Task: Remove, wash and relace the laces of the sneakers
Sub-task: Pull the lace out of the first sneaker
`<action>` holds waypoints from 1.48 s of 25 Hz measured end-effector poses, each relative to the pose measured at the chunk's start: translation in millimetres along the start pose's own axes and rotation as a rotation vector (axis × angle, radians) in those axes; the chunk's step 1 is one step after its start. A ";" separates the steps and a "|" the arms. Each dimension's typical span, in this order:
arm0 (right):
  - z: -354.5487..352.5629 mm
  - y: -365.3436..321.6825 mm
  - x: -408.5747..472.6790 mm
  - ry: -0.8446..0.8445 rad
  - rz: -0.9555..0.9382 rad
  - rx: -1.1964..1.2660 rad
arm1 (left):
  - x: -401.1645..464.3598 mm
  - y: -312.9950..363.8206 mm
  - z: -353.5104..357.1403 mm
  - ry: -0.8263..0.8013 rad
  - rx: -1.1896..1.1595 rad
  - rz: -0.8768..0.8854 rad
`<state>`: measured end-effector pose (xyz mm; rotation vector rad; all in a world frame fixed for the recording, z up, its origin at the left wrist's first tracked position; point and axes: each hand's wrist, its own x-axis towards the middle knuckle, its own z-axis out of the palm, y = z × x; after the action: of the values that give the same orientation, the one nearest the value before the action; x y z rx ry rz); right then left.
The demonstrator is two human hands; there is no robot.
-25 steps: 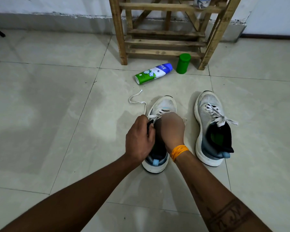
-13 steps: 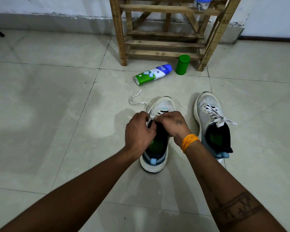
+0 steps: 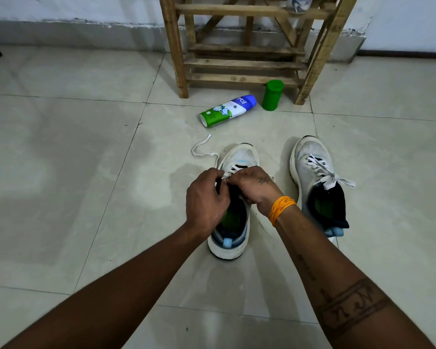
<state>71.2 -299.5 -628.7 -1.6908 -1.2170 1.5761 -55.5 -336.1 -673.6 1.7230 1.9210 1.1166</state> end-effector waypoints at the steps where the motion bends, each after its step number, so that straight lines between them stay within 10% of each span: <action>1: 1.1 0.8 0.3 0.007 -0.002 0.009 | 0.6 0.5 0.4 0.004 0.005 0.003; 18: 0.0 6.2 4.0 0.065 -0.049 0.192 | 7.0 -0.8 0.0 0.019 0.025 -0.109; 22: -21.9 22.6 19.8 0.447 0.021 0.442 | 4.3 -1.2 -3.2 0.001 -0.023 -0.119; 31: 1.7 52.4 -18.9 0.433 -0.467 -0.483 | 41.1 14.1 -7.8 -0.183 0.035 0.089; 34: 10.5 62.8 -15.1 0.592 -0.519 -0.368 | 58.5 33.3 -6.7 -0.506 0.381 0.170; 37: 19.1 67.3 -17.4 0.680 -0.518 -0.229 | 66.4 40.8 -1.6 -0.494 0.566 0.195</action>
<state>71.6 -349.2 -680.9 -1.6546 -1.3322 0.5051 -42.9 -275.5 -626.1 2.2431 1.8656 0.1367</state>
